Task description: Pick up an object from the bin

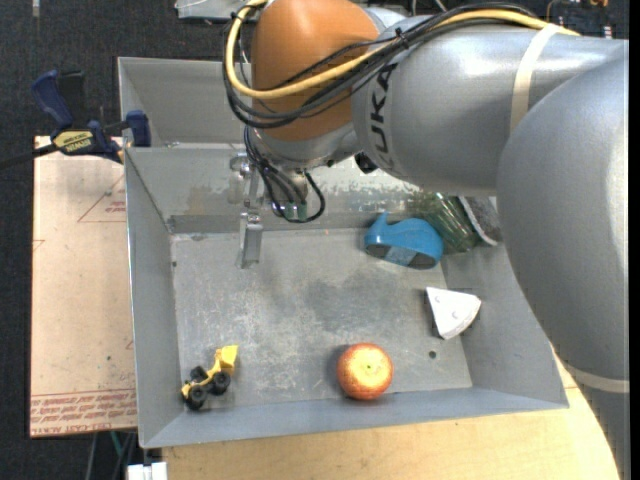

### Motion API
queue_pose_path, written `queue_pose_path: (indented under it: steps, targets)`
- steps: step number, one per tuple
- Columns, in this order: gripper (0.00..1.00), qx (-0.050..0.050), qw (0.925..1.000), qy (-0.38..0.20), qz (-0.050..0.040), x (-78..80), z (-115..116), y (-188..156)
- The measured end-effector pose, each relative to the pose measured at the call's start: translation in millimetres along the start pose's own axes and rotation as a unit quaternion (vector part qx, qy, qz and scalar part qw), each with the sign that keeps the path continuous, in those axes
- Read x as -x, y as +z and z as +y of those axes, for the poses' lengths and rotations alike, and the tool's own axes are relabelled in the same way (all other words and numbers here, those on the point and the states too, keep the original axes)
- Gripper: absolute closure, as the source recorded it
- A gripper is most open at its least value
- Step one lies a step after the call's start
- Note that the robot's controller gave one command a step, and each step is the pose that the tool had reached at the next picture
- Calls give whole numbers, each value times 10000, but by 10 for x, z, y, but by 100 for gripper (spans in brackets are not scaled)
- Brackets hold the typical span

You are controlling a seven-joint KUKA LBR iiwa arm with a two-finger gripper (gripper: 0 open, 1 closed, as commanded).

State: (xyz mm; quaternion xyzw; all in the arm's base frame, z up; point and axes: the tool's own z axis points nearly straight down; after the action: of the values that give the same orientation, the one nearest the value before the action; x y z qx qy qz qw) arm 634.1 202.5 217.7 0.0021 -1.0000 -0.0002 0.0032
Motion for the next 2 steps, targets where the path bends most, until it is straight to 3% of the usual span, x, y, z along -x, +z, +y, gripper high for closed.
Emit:
queue_pose_path:
  steps: [1,2]
  targets:
    - [0,5,10000,21,-40,18,-14,-55]
    - [0,7,9961,-881,-42,-465,198,1094]
